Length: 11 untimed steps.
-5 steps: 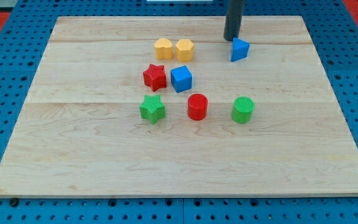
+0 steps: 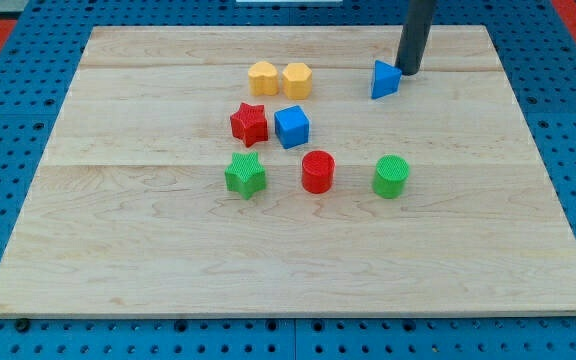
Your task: Place the blue triangle right to the yellow hexagon
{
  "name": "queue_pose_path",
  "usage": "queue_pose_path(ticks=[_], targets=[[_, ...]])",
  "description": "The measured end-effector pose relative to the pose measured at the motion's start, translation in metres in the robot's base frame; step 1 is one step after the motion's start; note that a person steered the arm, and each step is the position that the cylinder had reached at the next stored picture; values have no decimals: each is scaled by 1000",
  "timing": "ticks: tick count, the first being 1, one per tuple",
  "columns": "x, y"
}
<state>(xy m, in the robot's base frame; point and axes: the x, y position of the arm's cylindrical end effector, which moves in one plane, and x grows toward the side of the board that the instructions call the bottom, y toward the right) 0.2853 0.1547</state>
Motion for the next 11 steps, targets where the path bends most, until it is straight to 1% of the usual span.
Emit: queue_pose_path(ticks=[3, 4, 5, 7, 9, 10, 11], targets=[[9, 19], [18, 19], [18, 15], [18, -33], [14, -43], [3, -44], [2, -64]])
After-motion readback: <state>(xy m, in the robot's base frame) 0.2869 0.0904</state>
